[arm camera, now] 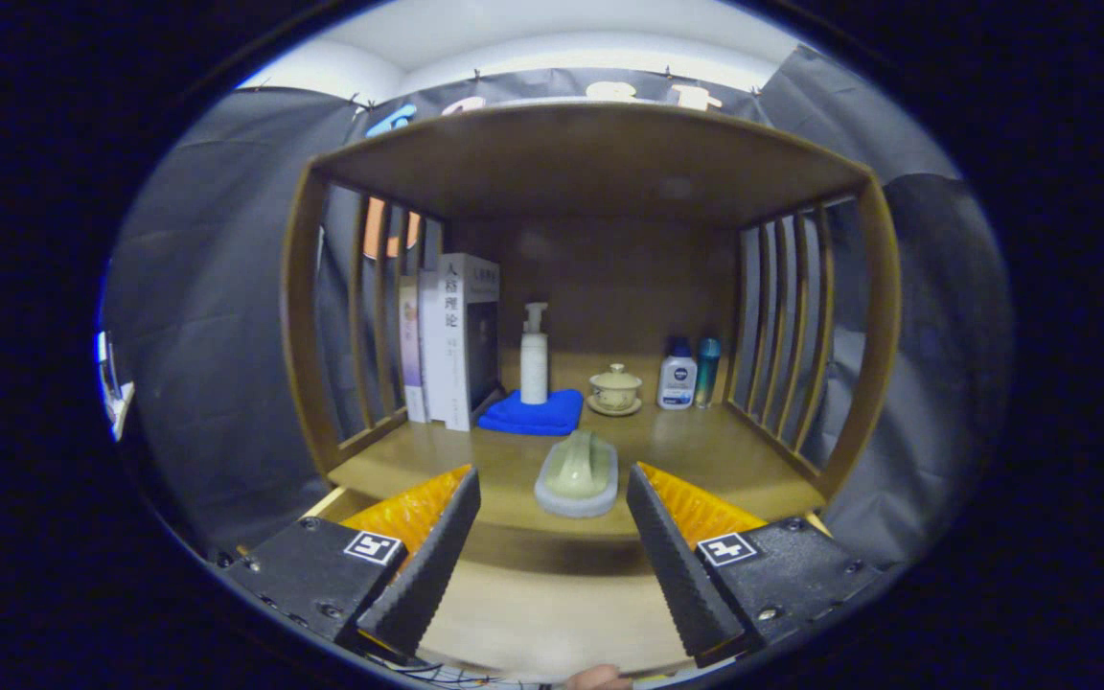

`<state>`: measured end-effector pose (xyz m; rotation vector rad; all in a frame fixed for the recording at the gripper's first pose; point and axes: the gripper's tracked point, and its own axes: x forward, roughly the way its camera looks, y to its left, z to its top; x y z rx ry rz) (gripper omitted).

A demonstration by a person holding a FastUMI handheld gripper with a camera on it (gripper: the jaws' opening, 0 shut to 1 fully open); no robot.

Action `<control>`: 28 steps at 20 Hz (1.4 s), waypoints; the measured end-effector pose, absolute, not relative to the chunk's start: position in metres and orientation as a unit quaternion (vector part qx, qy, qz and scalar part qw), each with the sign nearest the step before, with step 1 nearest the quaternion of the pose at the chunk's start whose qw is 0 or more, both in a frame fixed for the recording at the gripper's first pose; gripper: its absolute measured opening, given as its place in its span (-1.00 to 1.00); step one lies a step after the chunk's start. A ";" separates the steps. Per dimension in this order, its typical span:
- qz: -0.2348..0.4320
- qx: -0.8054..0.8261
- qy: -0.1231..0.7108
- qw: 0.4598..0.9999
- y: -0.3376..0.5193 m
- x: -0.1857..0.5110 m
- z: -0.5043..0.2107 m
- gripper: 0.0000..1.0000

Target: Pull open the drawer, take out the items inside it, and place them on the countertop above the cabinet.

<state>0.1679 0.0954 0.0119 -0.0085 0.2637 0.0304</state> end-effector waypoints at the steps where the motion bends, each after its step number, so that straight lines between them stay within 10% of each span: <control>1: 0.014 -0.004 0.124 0.992 0.092 0.165 0.010 0.95; 28: -0.055 0.039 0.142 0.988 0.082 0.079 -0.149 0.95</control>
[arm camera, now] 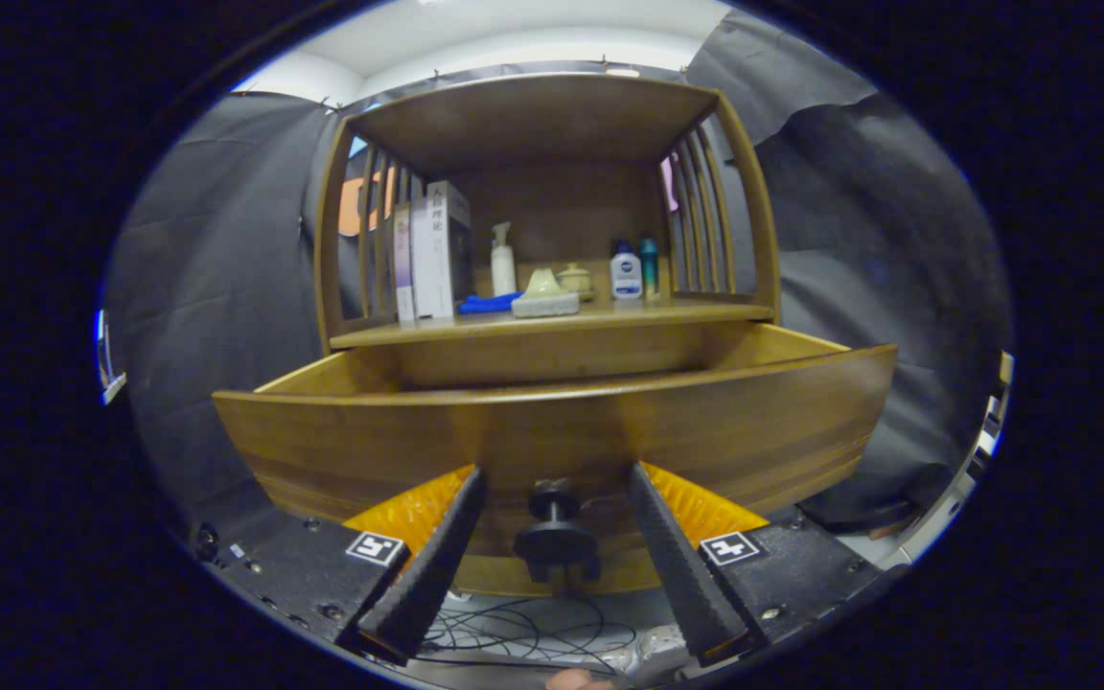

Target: Pull open the drawer, take out the items inside it, and place them on the countertop above the cabinet.

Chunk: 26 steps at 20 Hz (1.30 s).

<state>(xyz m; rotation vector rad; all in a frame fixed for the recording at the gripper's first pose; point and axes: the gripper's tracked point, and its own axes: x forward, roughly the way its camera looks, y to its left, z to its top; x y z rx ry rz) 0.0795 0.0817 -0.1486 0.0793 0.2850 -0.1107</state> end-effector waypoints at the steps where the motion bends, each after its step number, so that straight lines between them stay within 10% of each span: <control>1: -0.056 0.034 0.135 0.989 0.080 0.081 -0.149 0.95; 26: -0.071 0.038 0.140 0.987 0.083 0.146 -0.143 0.96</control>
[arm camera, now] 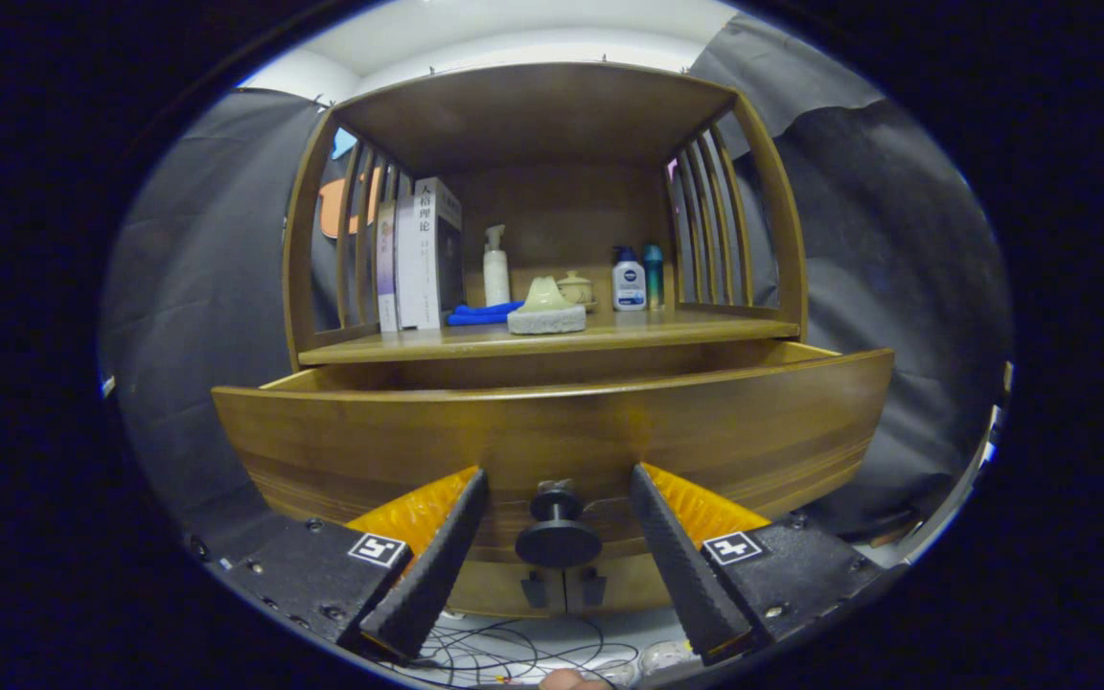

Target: Pull open the drawer, take out the items inside it, and place them on the countertop above the cabinet.

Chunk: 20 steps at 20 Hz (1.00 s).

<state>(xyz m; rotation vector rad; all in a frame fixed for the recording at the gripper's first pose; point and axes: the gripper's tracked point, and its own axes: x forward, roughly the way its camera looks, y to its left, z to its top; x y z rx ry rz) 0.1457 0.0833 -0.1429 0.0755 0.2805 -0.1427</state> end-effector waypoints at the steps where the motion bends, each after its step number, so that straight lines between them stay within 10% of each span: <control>1: -0.071 0.037 0.140 0.987 0.083 0.149 -0.143 0.96; 20: -0.071 0.026 0.143 0.987 0.072 0.236 -0.147 0.96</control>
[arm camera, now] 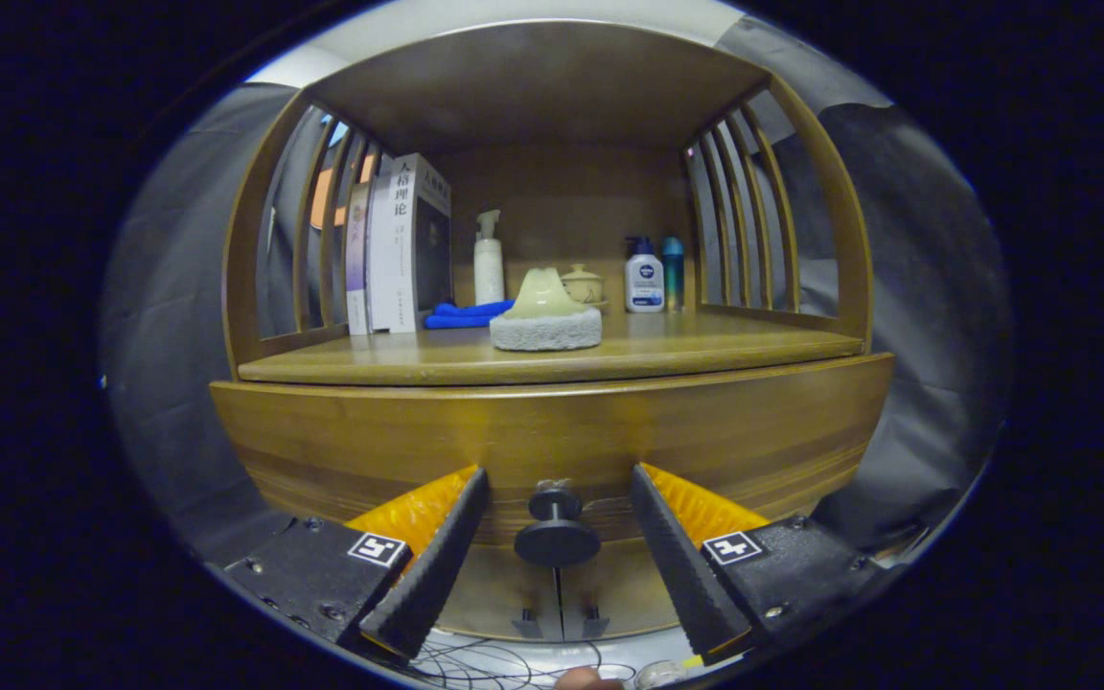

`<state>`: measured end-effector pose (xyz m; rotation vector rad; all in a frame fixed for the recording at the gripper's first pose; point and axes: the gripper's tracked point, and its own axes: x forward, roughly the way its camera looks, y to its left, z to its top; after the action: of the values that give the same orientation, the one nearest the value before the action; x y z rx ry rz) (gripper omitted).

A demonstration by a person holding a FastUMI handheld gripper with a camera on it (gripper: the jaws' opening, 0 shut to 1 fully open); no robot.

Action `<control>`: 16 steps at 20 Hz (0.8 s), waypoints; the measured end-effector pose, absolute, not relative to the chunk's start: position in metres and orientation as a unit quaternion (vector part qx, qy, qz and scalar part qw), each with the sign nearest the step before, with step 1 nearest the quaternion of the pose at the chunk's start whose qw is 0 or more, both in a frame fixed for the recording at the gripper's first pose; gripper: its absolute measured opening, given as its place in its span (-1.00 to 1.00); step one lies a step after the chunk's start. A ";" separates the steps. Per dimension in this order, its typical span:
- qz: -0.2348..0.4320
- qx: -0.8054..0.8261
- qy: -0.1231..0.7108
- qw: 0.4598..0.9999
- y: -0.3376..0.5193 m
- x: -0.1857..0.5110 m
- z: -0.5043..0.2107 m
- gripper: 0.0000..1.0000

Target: Pull open the drawer, take out the items inside it, and place them on the countertop above the cabinet.

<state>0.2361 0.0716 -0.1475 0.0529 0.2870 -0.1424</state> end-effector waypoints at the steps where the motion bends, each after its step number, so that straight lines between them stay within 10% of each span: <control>1: -0.071 0.027 0.142 0.987 0.072 0.239 -0.148 0.96; 16: -0.063 0.019 0.102 0.993 0.072 0.219 -0.130 0.96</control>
<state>0.2187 0.0724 -0.1303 0.0388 0.2043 -0.1262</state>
